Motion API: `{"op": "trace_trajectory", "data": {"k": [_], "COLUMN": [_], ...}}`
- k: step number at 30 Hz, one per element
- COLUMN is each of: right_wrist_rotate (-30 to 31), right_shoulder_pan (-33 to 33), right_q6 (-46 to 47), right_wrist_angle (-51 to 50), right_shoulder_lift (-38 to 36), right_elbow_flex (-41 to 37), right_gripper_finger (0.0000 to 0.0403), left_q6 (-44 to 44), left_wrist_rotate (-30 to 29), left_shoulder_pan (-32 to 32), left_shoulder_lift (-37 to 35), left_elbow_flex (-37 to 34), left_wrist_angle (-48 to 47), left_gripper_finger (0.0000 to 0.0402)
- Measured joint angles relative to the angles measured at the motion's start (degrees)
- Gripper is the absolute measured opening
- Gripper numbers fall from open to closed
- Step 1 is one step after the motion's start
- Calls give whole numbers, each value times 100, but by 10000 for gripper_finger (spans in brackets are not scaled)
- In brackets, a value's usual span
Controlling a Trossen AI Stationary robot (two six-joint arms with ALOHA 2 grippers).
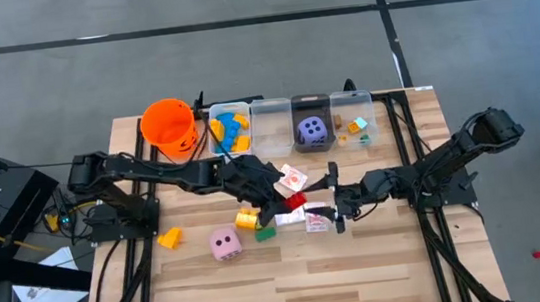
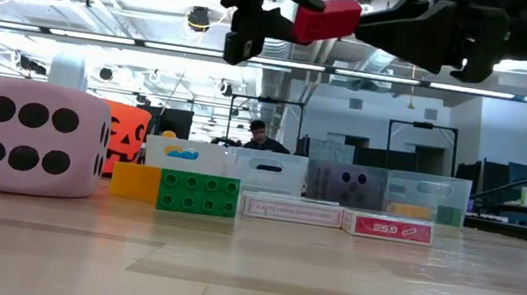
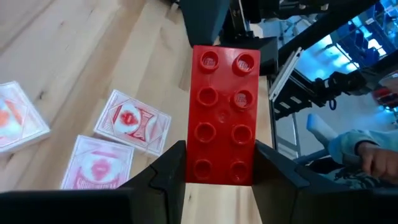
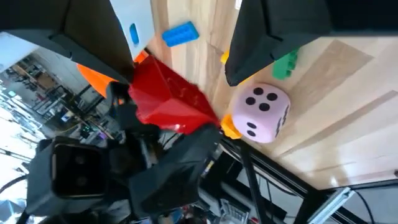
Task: Pick & Place Toys
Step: Put the red game piece into the right transparent bin
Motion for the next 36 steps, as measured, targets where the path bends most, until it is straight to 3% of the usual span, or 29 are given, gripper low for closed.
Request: {"op": "trace_trajectory", "data": {"k": [10,15,26,30,36], "right_wrist_rotate": [-86,-369,-382,-381,-369], "right_shoulder_pan": [28,26,24,24,20], "right_q6": [13,28,33,35,117], "right_wrist_angle": [19,-75,-286,-295,-288], "right_shoulder_lift": [2,2,-2,-1,0], "right_elbow_flex": [0,2,7,5,4], "right_gripper_finger": [255,255,252,225,152], "left_q6": [-413,-424,-424,-423,-386], "left_wrist_rotate": [322,398,503,507,516], "left_shoulder_pan": [-17,-17,-22,-22,-24], "left_shoulder_lift": [664,610,531,528,527], "left_elbow_flex": [2,-4,0,0,0], "left_wrist_angle": [737,755,1038,1041,962], "left_gripper_finger": [132,132,132,132,132]}}
